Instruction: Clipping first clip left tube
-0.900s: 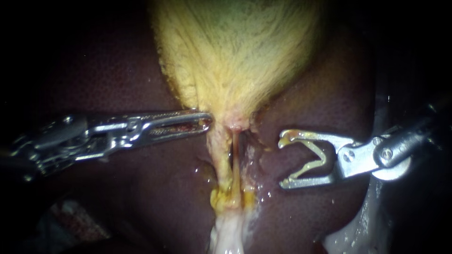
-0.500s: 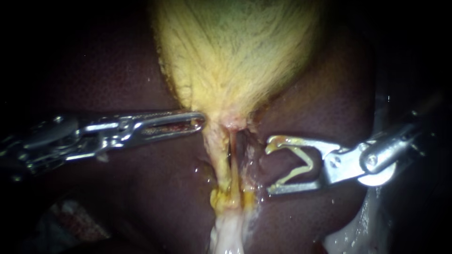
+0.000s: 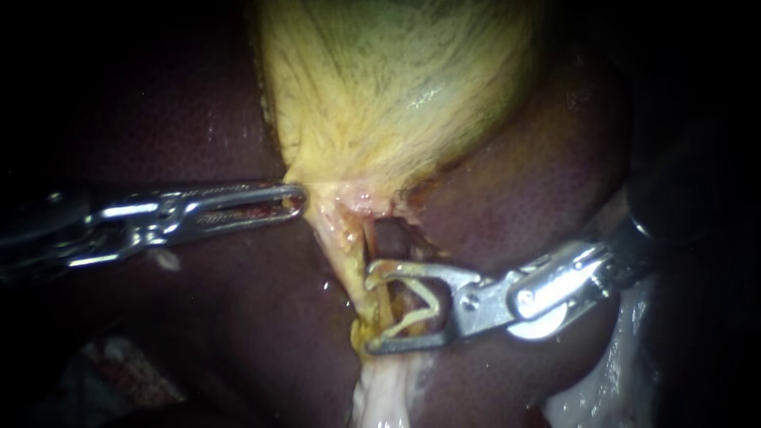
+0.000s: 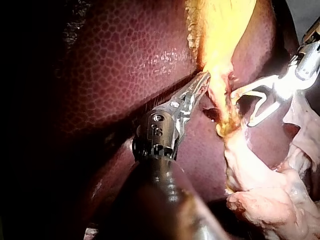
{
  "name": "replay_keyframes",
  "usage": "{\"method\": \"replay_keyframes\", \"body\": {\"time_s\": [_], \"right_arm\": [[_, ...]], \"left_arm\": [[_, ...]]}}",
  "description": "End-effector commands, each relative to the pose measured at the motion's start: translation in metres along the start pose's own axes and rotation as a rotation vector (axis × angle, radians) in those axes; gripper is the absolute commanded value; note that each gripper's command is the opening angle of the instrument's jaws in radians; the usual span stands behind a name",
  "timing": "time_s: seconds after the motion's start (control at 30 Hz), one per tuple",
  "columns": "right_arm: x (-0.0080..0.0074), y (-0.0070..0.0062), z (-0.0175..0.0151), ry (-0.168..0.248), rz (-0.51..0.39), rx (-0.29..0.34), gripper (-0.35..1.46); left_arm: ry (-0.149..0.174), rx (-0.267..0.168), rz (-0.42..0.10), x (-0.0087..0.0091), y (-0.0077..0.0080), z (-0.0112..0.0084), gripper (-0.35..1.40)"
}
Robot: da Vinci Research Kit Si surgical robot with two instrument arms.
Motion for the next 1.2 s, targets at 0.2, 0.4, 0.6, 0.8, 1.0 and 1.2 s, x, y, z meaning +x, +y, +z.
{"method": "replay_keyframes", "body": {"time_s": [0.2,0.4,0.6,0.8,1.0,1.2], "right_arm": [[-0.0022,0.0012,0.0005,-0.042,0.012,0.000,0.60],[-0.0037,0.0017,0.0005,-0.092,0.008,-0.008,0.60],[-0.0045,0.0018,0.0007,-0.117,0.004,-0.009,0.60],[-0.0052,0.0015,0.0017,-0.125,0.005,-0.012,0.60],[-0.0056,0.0011,0.0034,-0.130,0.011,-0.014,0.60],[-0.0058,0.0007,0.0045,-0.119,0.021,0.020,0.60]], "left_arm": [[0.000,-0.001,-0.002,-0.0002,-0.0003,-0.0002,-0.35],[0.002,0.001,-0.005,-0.0007,-0.0006,-0.0007,-0.35],[0.000,0.005,-0.010,-0.0015,-0.0011,-0.0014,-0.35],[-0.006,0.005,-0.014,-0.0020,-0.0018,-0.0014,-0.35],[-0.008,0.002,-0.016,-0.0022,-0.0021,-0.0006,-0.35],[-0.009,-0.001,-0.023,-0.0024,-0.0023,0.0001,-0.35]]}}
